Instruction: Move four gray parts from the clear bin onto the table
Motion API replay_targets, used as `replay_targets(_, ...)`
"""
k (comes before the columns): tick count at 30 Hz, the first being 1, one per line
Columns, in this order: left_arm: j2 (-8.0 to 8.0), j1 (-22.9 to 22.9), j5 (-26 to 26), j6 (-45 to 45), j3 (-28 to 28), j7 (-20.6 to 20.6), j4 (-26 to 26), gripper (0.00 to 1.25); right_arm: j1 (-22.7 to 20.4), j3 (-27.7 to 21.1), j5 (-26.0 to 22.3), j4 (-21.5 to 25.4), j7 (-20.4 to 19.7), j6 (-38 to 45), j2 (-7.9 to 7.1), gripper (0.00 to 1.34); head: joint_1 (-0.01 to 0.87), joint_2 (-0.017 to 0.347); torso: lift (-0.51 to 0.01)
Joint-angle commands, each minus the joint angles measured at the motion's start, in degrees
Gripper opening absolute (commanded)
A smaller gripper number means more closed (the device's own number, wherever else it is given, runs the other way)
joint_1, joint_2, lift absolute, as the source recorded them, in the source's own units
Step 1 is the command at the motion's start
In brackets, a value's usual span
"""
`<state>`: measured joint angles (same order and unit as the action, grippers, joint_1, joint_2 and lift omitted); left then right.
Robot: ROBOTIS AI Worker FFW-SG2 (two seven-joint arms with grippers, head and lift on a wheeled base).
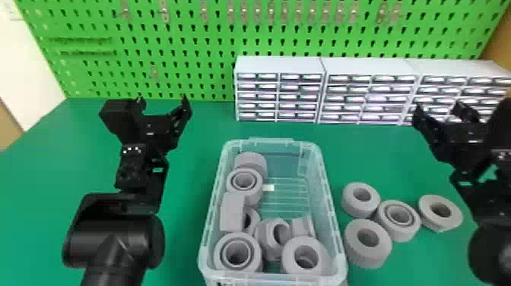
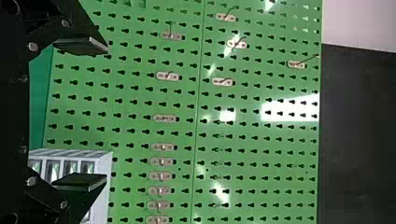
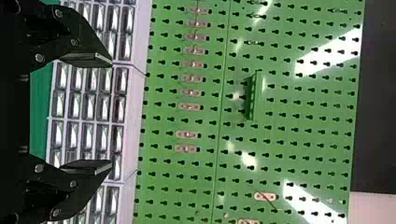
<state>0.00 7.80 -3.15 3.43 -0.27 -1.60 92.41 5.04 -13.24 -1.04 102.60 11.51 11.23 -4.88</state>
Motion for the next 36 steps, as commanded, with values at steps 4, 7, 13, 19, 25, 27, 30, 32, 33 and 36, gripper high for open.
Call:
replay_targets(4,-0.15,-0.86,-0.54,0.0,0.27,0.02,-0.21,0.95,0.84,1.38,0.25,0.06,0.0,0.28,-0.57,0.85,0.693,0.072,-0.052)
replay_targets(7,-0.15,-0.86,-0.63,0.0,0.35,0.02,-0.3,0.95,1.02,1.82,0.43,0.06,0.0,0.28,-0.57,0.85,0.693,0.072,-0.052)
replay_targets(13,-0.15,-0.77,-0.19,-0.7,0.44,0.37,-0.3,0.95,1.55,2.34,1.22,-0.03,0.0,0.81,-1.1,0.85,0.693,0.072,-0.052)
replay_targets(19,-0.15,-0.25,0.78,-2.64,0.35,1.6,-0.3,0.95,1.2,1.55,1.31,0.06,-0.08,0.81,-0.83,0.85,0.693,0.072,-0.052)
replay_targets(25,-0.15,0.28,1.48,-4.04,0.53,1.6,-0.3,0.95,1.02,1.2,1.31,0.06,-0.08,0.89,-1.1,0.85,0.693,0.072,-0.052)
replay_targets(27,-0.15,0.46,0.16,-4.92,0.35,1.69,-0.38,0.95,0.93,1.02,1.31,0.15,-0.08,0.89,-1.01,0.85,0.693,0.072,-0.052)
replay_targets(30,-0.15,0.9,0.25,-4.92,-0.35,1.6,-0.38,0.95,0.58,0.5,1.39,0.41,-0.08,1.16,-1.01,0.85,0.693,0.072,-0.052)
replay_targets(32,-0.15,0.98,0.52,-5.01,-0.61,1.6,-0.56,0.95,0.41,0.23,1.39,0.59,-0.08,1.33,-0.92,0.85,0.693,0.072,-0.052)
replay_targets(33,-0.15,1.07,0.43,-5.1,-0.7,1.6,-0.56,0.95,0.41,0.15,1.39,0.67,-0.08,1.33,-0.92,0.85,0.693,0.072,-0.052)
replay_targets(36,-0.15,1.07,0.69,-5.1,-0.7,1.69,-0.65,0.95,0.41,0.06,1.74,0.67,-0.08,1.42,-0.83,0.85,0.693,0.072,-0.052)
